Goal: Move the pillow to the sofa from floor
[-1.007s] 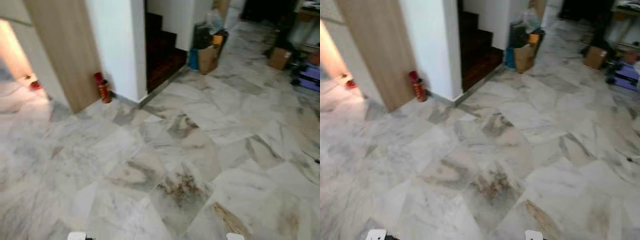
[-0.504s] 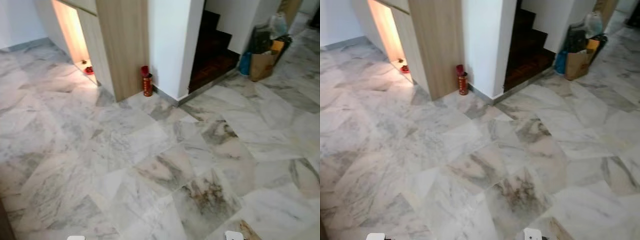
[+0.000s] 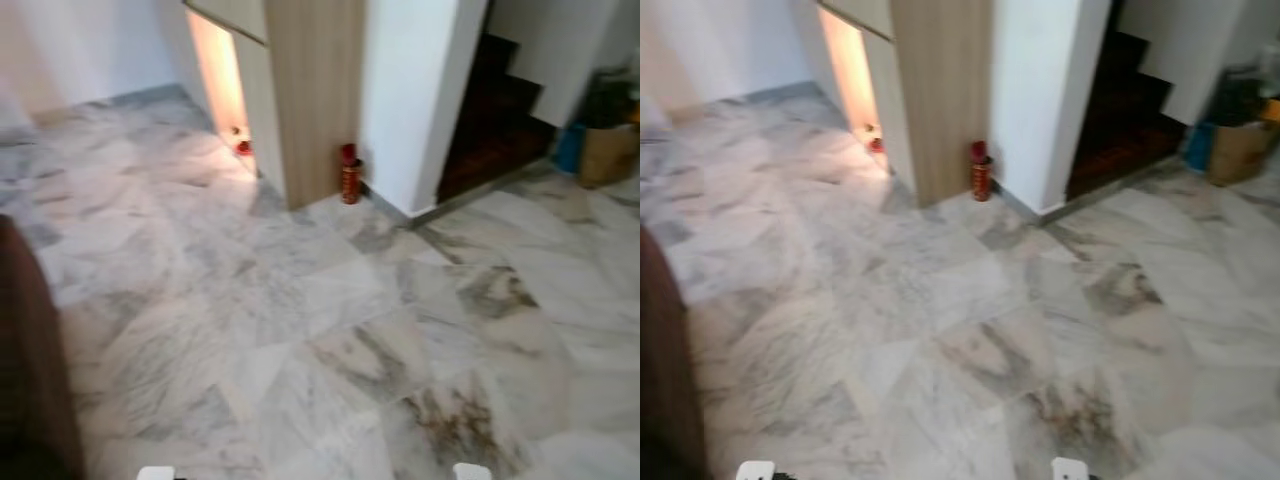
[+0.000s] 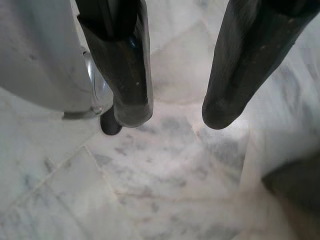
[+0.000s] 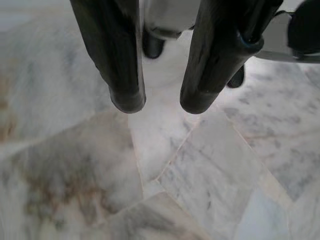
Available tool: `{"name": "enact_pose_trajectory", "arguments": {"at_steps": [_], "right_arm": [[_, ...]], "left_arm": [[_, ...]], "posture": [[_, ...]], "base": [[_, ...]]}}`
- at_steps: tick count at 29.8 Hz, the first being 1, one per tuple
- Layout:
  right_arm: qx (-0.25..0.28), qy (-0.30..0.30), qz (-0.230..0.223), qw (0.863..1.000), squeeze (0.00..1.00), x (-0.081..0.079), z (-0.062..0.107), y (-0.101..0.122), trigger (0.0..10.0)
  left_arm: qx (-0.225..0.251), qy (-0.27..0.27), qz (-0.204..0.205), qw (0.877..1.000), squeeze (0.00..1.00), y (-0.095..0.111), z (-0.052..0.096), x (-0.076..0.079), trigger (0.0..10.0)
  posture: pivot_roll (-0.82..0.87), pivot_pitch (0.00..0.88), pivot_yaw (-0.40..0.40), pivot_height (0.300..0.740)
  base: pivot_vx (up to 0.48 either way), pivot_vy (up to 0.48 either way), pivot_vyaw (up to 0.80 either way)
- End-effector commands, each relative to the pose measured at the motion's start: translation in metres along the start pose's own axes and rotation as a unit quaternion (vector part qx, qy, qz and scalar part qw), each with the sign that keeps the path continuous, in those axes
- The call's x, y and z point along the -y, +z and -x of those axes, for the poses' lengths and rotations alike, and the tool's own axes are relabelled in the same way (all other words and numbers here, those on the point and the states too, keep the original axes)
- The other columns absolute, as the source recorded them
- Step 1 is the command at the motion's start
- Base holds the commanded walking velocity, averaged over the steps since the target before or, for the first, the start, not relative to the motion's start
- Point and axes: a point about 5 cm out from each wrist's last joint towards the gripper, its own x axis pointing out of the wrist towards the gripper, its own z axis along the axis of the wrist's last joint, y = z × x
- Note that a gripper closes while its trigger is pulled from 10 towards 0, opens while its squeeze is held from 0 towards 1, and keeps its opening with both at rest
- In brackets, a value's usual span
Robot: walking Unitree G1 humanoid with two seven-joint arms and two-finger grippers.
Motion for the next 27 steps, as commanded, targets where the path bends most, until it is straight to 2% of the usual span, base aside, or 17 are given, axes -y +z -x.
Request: {"name": "enact_pose_trajectory", "arguments": {"at_steps": [1, 9, 14, 16, 18, 22, 24, 27], "right_arm": [[-0.052, 0.039, 0.127, 0.99, 0.0, -0.016, -0.004, -0.002, 10.0], [-0.051, 0.043, 0.129, 0.989, 0.0, -0.017, -0.004, 0.001, 10.0], [-0.041, 0.05, 0.133, 0.989, 0.0, -0.027, -0.007, 0.01, 10.0], [-0.025, 0.053, 0.115, 0.992, 0.0, -0.031, -0.01, 0.024, 10.0], [-0.02, 0.054, 0.11, 0.992, 0.0, -0.031, -0.011, 0.027, 10.0], [-0.005, 0.033, 0.058, 0.998, 0.0, -0.03, -0.013, 0.039, 10.0], [-0.009, 0.046, 0.055, 0.997, 0.0, -0.033, -0.013, 0.039, 10.0], [-0.019, 0.063, 0.069, 0.995, 0.0, -0.028, -0.008, 0.016, 10.0]], "left_arm": [[-0.004, 0.021, -0.047, 0.999, 0.0, 0.007, -0.003, 0.005, 10.0], [-0.009, 0.016, -0.039, 0.999, 0.0, 0.002, -0.002, 0.007, 10.0], [-0.012, 0.015, -0.035, 0.999, 0.0, 0.001, -0.001, 0.007, 10.0], [-0.011, 0.014, -0.034, 0.999, 0.0, 0.001, -0.002, 0.007, 10.0], [-0.011, 0.014, -0.034, 0.999, 0.0, 0.001, -0.002, 0.007, 10.0], [-0.01, 0.012, -0.036, 0.999, 0.0, 0.003, -0.002, 0.006, 10.0], [-0.009, 0.012, -0.037, 0.999, 0.0, 0.004, -0.002, 0.005, 10.0], [-0.008, 0.013, -0.036, 0.999, 0.0, 0.004, -0.002, 0.004, 10.0]], "posture": [[0.02, 0.064, 0.027, 0.74], [0.02, 0.07, 0.023, 0.74], [0.02, 0.074, 0.025, 0.74], [0.02, 0.079, 0.027, 0.74], [0.02, 0.08, 0.028, 0.74], [0.02, 0.083, 0.035, 0.74], [0.02, 0.084, 0.037, 0.74], [0.02, 0.084, 0.039, 0.74]], "base": [[0.0, 0.0, 0.8], [0.0, 0.0, 0.8], [0.0, 0.0, 0.8], [0.0, 0.0, 0.8], [0.0, 0.0, 0.72], [0.0, 0.0, 0.0], [0.0, 0.0, 0.0], [0.0, 0.0, 0.0]]}}
